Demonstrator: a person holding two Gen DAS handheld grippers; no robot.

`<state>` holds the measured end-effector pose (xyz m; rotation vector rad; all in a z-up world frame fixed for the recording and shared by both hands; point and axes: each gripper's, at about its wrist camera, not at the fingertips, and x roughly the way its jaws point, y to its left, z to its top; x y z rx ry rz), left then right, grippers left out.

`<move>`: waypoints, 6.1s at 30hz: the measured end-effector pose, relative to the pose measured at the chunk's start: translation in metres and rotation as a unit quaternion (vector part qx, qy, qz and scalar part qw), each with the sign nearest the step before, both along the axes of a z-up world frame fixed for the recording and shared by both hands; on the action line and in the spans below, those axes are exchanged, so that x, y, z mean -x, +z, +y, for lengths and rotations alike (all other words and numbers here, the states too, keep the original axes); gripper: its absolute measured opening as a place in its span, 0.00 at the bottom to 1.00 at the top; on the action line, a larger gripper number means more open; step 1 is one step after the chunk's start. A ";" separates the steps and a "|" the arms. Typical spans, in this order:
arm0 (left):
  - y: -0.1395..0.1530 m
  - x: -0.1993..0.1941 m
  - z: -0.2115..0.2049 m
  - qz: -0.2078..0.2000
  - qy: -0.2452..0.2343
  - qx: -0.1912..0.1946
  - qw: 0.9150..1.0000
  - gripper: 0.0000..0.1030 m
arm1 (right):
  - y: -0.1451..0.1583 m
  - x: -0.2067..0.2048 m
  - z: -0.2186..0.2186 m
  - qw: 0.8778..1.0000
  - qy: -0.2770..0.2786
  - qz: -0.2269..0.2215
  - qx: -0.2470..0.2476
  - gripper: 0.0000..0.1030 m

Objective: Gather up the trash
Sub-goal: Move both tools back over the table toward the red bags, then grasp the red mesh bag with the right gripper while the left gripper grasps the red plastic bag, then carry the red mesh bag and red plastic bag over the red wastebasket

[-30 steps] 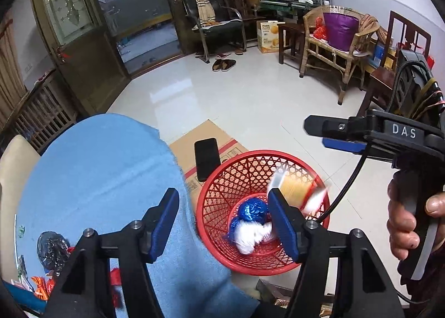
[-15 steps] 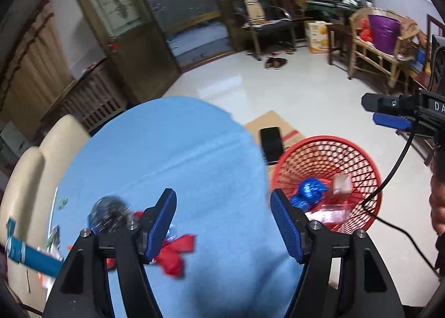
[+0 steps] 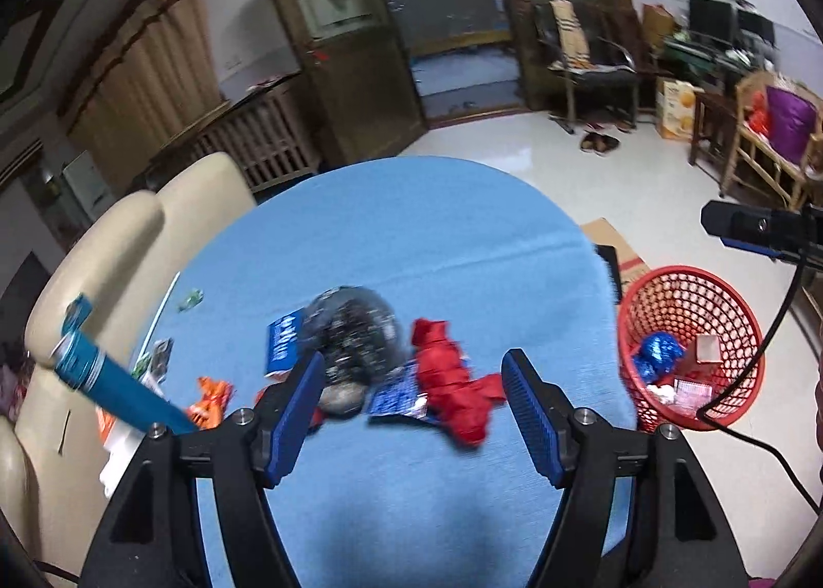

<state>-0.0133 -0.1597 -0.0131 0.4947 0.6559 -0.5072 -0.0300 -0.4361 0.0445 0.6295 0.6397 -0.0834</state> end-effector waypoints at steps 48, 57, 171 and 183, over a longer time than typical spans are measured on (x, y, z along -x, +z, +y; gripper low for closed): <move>-0.122 -0.187 0.118 0.241 0.136 0.153 0.949 0.70 | -0.122 -0.160 0.132 0.975 0.161 0.150 -0.006 0.37; -0.131 -0.181 0.127 0.254 0.152 0.180 0.938 0.55 | -0.100 -0.120 0.116 0.982 0.145 0.119 -0.018 0.37; 0.015 0.032 -0.082 -0.019 -0.068 -0.021 0.997 0.54 | 0.013 0.050 -0.016 0.999 -0.005 -0.041 0.011 0.38; 0.002 0.029 -0.101 -0.005 -0.083 -0.035 0.996 0.54 | 0.004 0.052 -0.031 0.999 -0.020 -0.027 -0.001 0.38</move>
